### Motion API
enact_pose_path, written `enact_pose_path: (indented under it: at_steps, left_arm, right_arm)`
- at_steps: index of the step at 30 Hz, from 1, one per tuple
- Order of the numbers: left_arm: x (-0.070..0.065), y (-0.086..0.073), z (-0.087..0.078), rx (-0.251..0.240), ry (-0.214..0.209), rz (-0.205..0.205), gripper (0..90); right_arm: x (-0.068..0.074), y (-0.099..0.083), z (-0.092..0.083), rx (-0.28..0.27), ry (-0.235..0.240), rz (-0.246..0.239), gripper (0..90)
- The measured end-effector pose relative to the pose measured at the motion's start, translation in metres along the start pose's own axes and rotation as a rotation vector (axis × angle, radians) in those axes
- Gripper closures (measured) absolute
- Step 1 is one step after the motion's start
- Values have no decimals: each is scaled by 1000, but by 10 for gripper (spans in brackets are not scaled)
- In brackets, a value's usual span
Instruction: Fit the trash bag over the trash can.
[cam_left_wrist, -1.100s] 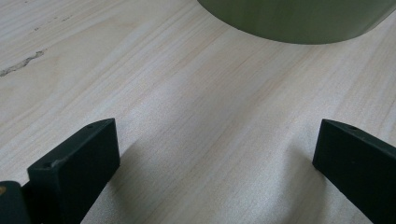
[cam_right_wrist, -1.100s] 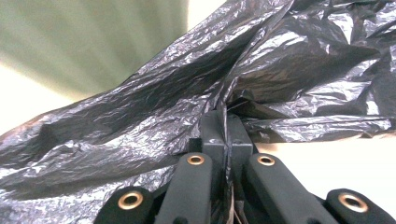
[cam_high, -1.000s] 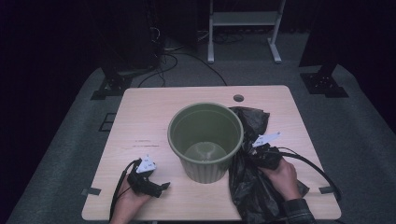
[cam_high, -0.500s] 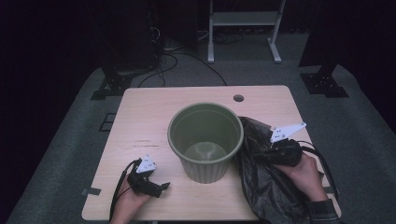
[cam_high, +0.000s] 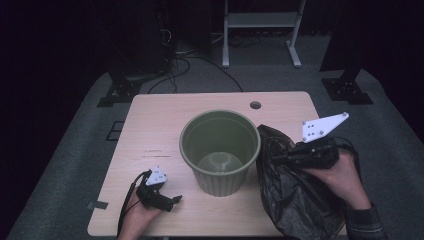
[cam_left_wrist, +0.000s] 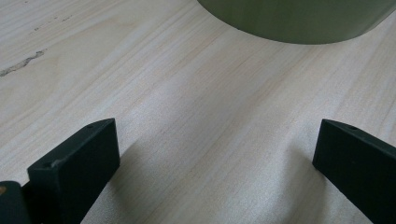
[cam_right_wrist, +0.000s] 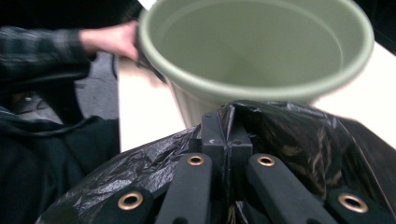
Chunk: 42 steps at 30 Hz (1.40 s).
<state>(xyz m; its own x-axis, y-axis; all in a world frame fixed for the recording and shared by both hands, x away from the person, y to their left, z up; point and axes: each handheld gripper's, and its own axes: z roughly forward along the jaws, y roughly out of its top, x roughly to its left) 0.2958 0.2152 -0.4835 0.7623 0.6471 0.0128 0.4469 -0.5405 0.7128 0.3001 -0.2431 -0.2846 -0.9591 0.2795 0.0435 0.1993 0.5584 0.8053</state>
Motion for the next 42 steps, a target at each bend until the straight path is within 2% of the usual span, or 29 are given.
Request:
enact_pose_path:
  at_steps: [6, 11, 14, 19, 28, 35, 42]
  left_arm:
    - [0, 0, 0, 0, 0, 0, 0]
    - [0, 0, 0, 0, 0, 0, 0]
    - [0, 0, 0, 0, 0, 0, 0]
    - [0, 0, 0, 0, 0, 0, 0]
    - [0, 0, 0, 0, 0, 0, 0]
    - [0, 0, 0, -1, -1, -2, 0]
    - [1, 2, -1, 1, -3, 0, 0]
  right_arm:
    - [6, 33, -15, -40, 54, -56, 894]
    - [8, 62, -18, -65, 112, -91, 894]
    - [8, 79, -14, -68, 134, -111, 894]
    - [7, 105, -4, -103, 195, -129, 894]
    - [16, 149, 25, -100, 271, -183, 894]
    - [34, 168, 44, -83, 318, -236, 894]
    - [42, 162, 48, -75, 341, -245, 893]
